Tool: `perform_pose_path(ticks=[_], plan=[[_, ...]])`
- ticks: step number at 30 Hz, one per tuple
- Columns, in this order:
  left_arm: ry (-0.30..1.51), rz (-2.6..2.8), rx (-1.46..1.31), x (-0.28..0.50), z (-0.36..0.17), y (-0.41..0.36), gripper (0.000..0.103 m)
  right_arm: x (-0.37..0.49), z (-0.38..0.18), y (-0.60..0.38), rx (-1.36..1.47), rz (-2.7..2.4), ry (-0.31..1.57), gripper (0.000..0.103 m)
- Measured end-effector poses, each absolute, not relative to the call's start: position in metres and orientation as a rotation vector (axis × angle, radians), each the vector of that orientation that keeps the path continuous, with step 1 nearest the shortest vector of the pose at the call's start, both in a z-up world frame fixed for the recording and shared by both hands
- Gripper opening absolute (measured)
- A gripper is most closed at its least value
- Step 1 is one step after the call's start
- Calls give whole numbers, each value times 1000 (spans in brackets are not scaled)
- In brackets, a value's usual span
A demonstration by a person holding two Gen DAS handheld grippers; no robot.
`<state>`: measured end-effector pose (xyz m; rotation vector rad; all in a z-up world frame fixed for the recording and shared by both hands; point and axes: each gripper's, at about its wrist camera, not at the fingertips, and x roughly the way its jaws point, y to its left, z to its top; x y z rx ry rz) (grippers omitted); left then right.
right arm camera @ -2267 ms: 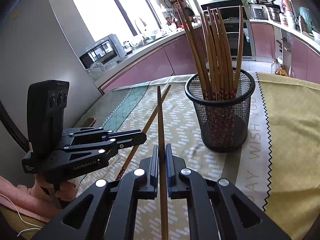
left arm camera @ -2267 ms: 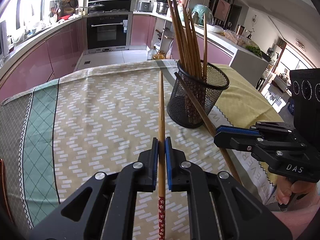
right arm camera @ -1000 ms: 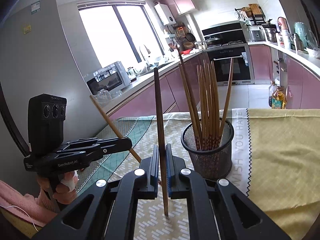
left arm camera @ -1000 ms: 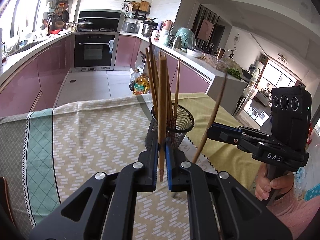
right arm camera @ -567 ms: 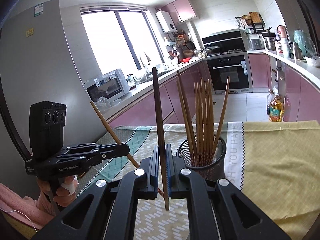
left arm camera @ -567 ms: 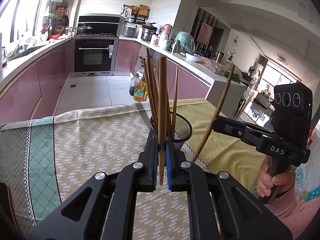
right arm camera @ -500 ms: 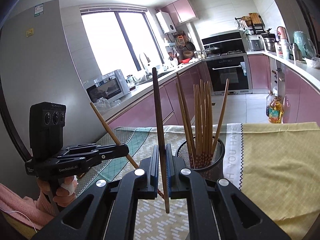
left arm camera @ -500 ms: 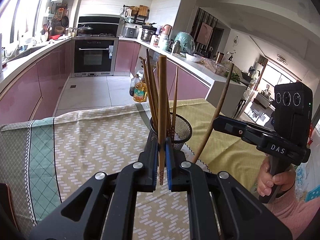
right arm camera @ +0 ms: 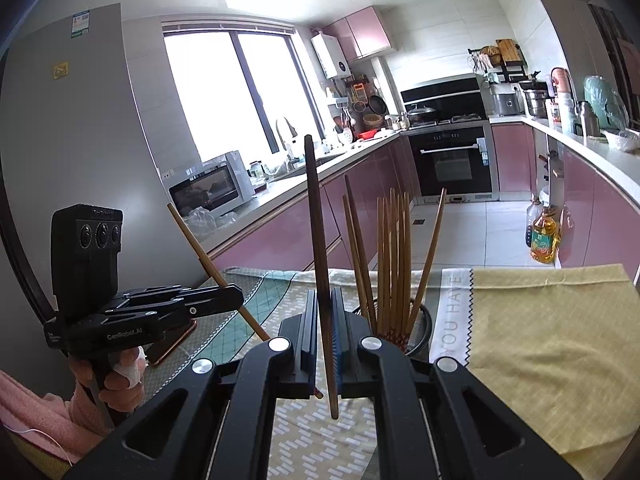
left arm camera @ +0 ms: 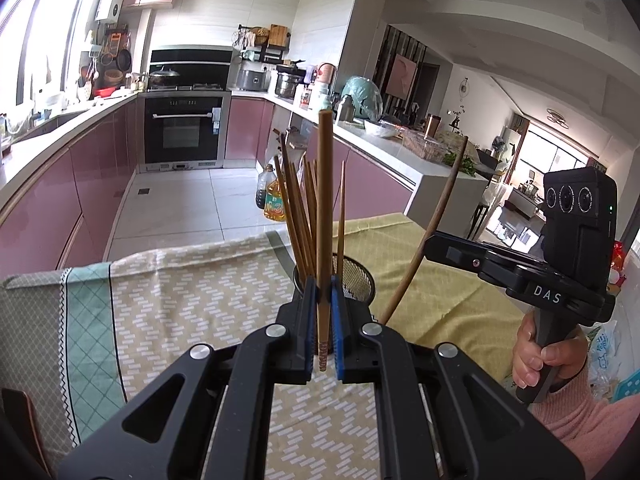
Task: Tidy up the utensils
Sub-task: 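Carry both chopsticks over the mesh cup and lower them in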
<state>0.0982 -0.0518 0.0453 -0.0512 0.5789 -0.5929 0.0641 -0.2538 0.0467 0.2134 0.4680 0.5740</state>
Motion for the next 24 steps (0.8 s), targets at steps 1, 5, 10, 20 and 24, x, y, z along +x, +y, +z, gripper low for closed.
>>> perform_pose_path(ticks=[1, 5, 10, 20, 24], plan=[[575, -594, -51, 99, 47, -52, 8, 64, 48, -254, 212, 573, 465, 6], [556, -594, -50, 100, 54, -51, 8, 64, 56, -256, 197, 569, 451, 6], [534, -591, -48, 100, 63, -52, 8, 65, 65, -257, 183, 566, 431, 6], [490, -596, -48, 102, 77, -56, 8, 67, 82, -258, 167, 567, 390, 6], [473, -599, -43, 103, 83, -59, 8, 71, 86, -258, 167, 567, 383, 6]])
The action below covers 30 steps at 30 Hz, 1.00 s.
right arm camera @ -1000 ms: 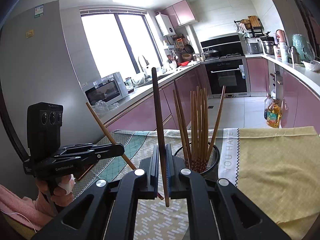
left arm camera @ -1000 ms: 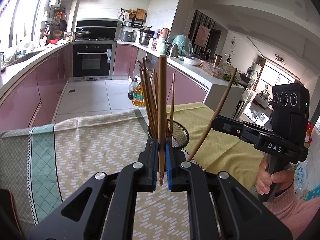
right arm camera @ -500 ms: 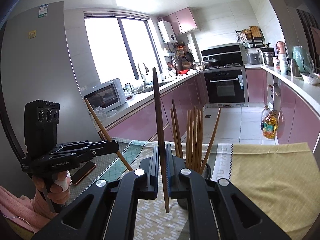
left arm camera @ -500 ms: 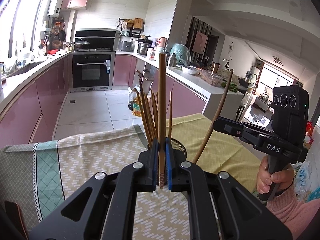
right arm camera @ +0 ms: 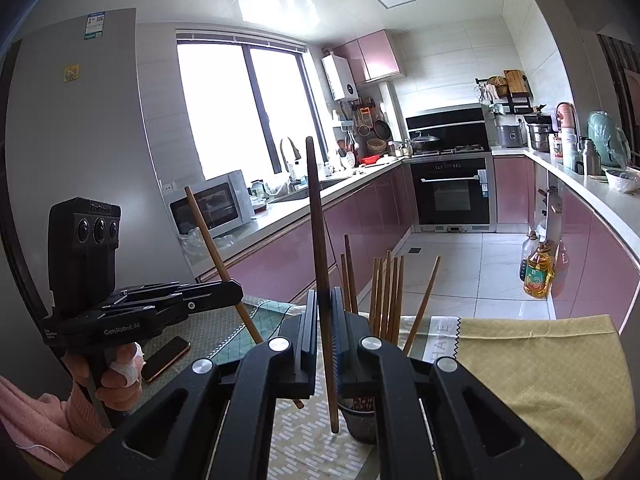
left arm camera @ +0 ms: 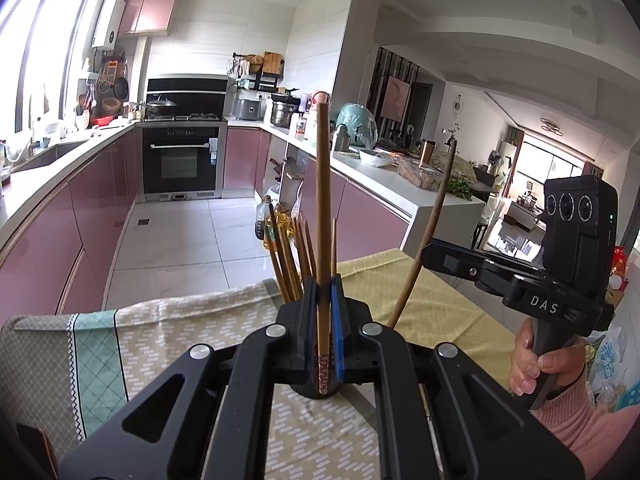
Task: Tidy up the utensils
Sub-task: 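Carry both chopsticks over the mesh cup and lower them in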
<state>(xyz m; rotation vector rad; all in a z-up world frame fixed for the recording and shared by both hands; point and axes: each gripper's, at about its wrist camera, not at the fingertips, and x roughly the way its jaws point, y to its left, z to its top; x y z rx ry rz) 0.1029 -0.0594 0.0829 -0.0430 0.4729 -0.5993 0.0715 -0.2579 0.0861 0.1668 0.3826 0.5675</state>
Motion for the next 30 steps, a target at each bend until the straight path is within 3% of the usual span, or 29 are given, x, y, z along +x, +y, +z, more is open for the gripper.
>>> perform_pose_path(ticks=[30], plan=[[558, -596, -27, 121, 63, -97, 8, 107, 67, -254, 180, 532, 447, 6]])
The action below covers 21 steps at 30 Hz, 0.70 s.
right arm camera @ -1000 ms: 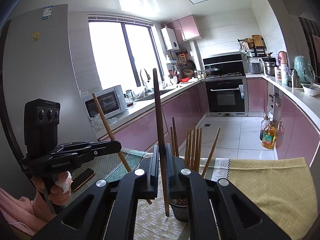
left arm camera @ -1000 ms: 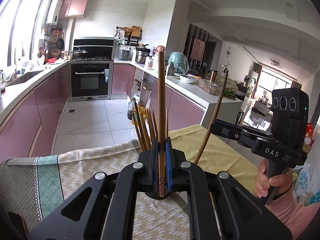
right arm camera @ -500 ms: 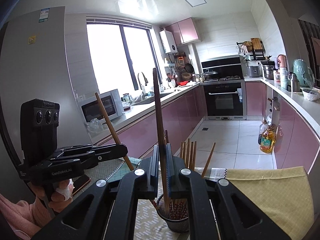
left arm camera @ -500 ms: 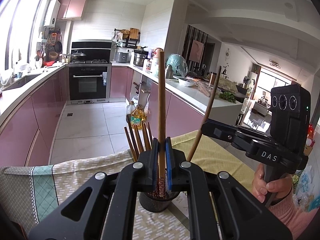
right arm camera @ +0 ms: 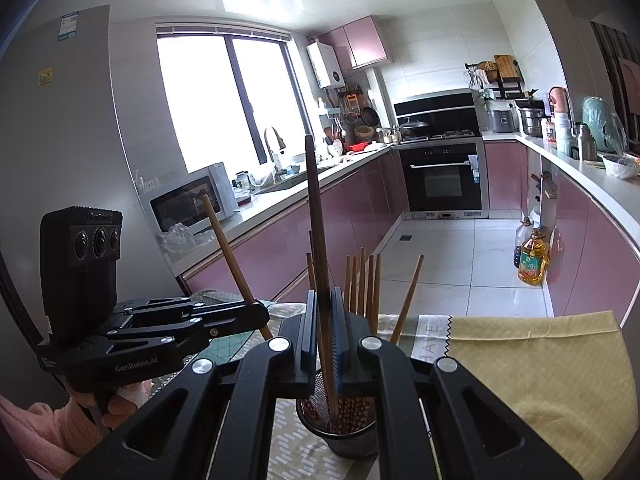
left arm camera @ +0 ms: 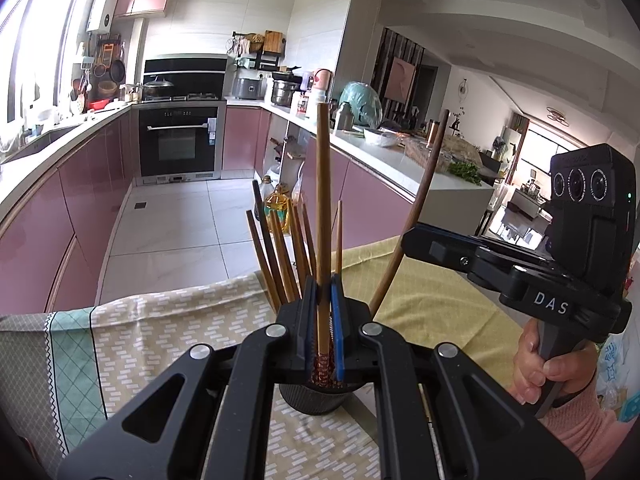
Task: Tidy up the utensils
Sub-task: 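Carry both chopsticks over the mesh cup and lower them in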
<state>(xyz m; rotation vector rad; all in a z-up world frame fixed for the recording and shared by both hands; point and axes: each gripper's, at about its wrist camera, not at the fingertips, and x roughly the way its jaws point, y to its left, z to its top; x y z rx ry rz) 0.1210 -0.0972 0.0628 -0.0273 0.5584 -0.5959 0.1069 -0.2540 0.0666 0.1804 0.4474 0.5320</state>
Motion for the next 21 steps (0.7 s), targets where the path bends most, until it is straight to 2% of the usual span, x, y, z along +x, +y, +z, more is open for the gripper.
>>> perform_pose_path(ticks=[21], plan=[[583, -587, -22, 137, 67, -100, 8, 119, 60, -255, 191, 520, 480, 6]])
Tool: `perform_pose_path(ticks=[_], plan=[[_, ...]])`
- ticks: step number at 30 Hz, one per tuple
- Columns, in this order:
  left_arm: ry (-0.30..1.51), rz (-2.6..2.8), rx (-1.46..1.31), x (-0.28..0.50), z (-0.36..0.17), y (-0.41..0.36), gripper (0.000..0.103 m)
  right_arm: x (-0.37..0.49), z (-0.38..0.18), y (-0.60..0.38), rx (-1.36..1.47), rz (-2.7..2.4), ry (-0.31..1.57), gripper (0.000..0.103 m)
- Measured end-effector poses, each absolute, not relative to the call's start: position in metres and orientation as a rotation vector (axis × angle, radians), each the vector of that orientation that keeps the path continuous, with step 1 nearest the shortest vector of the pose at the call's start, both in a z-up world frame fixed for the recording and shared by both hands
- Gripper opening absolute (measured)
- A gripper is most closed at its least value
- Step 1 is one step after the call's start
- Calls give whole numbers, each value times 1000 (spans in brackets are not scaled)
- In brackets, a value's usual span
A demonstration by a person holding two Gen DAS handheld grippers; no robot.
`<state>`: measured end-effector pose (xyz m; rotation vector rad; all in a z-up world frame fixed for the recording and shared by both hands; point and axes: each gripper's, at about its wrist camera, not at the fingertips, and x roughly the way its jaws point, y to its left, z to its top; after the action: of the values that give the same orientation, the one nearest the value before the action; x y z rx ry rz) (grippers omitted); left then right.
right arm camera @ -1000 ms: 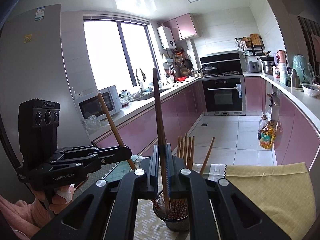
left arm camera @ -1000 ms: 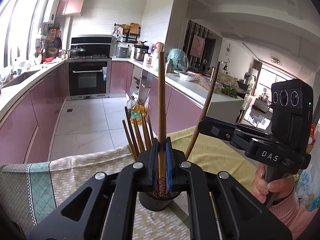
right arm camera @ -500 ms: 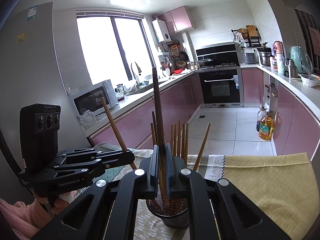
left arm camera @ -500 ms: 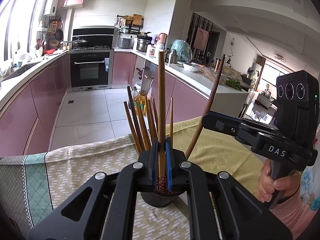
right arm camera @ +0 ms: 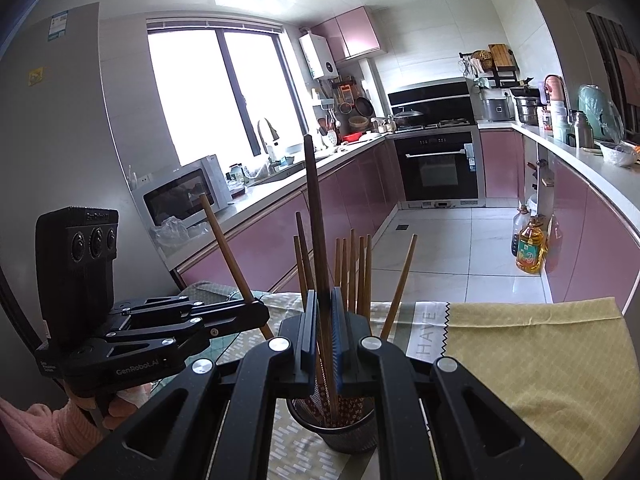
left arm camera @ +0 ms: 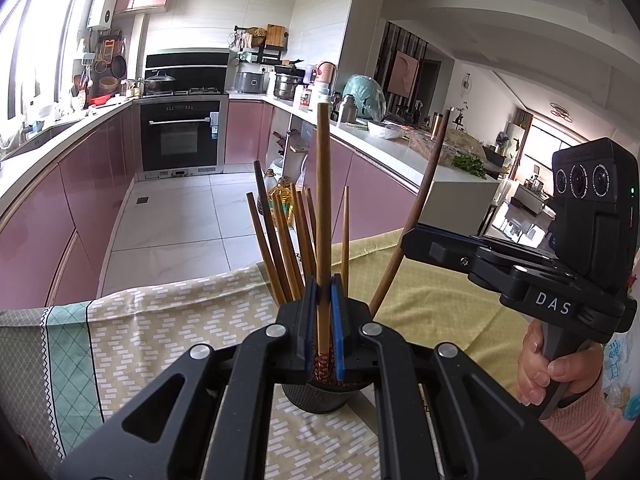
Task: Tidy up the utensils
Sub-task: 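Carry both chopsticks over the mesh cup and lower them in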
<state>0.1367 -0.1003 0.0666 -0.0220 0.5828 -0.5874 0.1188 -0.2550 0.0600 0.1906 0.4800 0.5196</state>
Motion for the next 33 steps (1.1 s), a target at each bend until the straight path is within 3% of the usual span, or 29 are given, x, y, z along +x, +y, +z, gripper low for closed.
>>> perform_pose_path(ticks=[33], plan=[[632, -591, -17, 151, 49, -102, 8, 127, 44, -256, 185, 533, 518, 6]])
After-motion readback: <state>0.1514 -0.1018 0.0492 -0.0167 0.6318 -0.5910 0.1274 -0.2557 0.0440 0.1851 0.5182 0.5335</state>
